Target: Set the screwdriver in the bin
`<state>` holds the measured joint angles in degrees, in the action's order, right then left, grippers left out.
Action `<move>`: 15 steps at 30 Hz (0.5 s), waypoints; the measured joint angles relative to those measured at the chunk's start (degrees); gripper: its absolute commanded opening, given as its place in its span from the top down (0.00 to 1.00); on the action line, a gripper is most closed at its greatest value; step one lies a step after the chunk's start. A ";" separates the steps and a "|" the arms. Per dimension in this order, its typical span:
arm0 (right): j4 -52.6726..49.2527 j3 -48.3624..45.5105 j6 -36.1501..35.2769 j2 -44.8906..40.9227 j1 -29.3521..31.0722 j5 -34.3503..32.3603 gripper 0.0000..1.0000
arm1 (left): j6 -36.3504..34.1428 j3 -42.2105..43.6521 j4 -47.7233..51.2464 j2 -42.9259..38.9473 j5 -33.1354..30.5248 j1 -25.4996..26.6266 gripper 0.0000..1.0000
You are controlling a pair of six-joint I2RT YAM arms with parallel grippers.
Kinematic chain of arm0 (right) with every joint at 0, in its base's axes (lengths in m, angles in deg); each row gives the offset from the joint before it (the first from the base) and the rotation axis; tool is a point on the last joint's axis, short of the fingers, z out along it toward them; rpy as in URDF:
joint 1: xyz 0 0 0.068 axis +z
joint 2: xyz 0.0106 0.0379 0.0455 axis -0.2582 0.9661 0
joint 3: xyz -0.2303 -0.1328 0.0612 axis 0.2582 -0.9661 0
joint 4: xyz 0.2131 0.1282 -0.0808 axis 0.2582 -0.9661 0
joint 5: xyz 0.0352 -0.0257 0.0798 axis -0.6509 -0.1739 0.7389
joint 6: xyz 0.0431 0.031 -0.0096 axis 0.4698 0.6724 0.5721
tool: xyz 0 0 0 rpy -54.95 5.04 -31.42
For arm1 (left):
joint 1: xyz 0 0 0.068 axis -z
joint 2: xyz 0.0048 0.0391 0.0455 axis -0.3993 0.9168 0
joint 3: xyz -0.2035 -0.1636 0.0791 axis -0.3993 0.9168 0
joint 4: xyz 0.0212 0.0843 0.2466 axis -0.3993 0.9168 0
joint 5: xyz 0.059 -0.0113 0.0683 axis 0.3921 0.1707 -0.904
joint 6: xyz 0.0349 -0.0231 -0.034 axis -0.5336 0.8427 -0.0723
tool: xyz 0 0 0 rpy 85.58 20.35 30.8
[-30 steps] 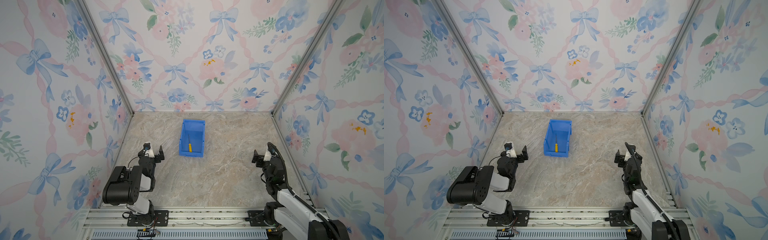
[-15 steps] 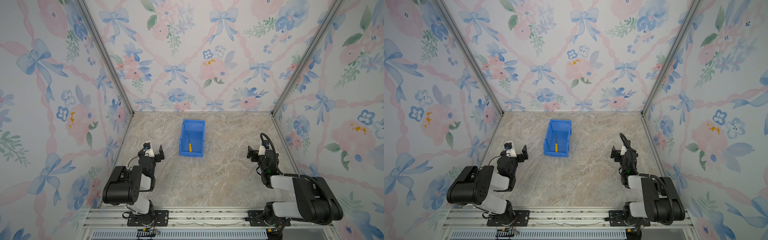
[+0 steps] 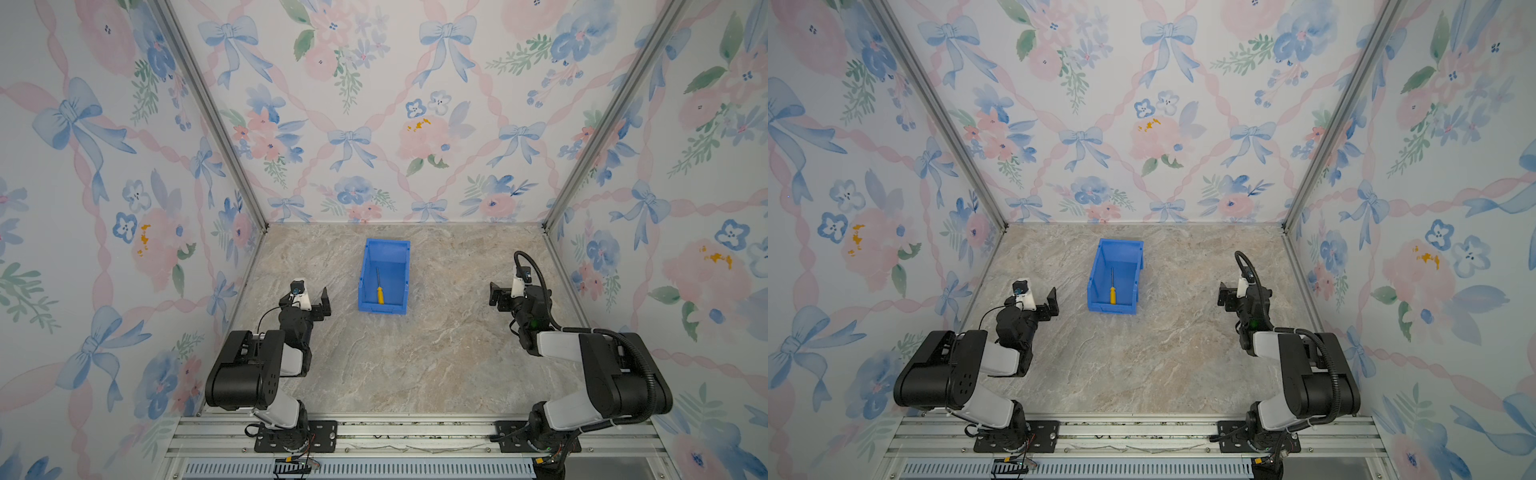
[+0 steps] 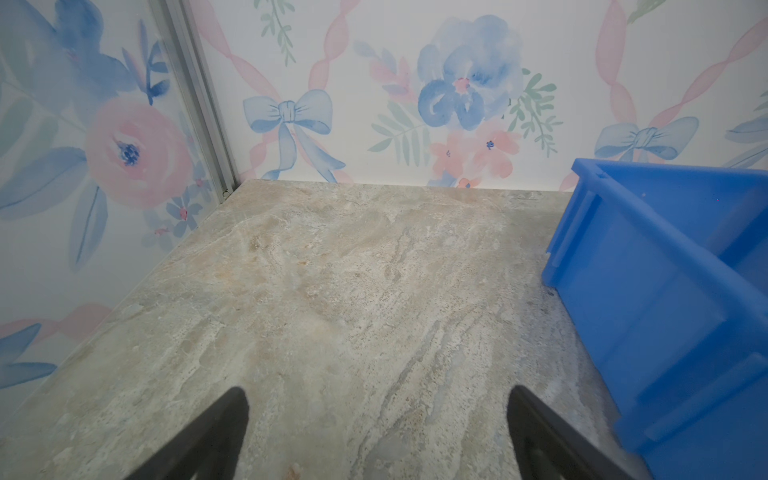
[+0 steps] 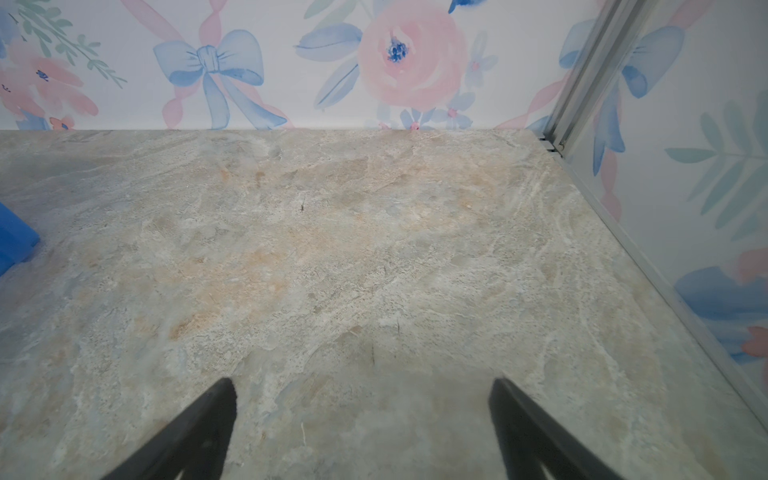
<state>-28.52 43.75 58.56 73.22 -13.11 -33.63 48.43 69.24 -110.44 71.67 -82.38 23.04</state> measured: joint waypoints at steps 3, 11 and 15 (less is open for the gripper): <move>1.60 -0.52 0.00 0.55 0.00 -0.13 0.03 | -0.26 -0.15 0.20 0.00 0.00 0.07 0.02; 3.28 -1.64 -0.02 1.57 0.07 -0.66 0.03 | -0.50 -0.26 0.70 0.00 -0.04 0.48 0.02; 3.69 -1.64 -0.04 1.57 0.07 -1.11 0.03 | -0.83 -0.28 1.22 0.00 -0.09 0.63 0.02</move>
<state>-24.82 42.12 58.52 74.79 -13.05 -34.74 47.60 68.95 -109.22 71.67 -82.47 23.68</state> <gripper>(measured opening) 0.967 0.979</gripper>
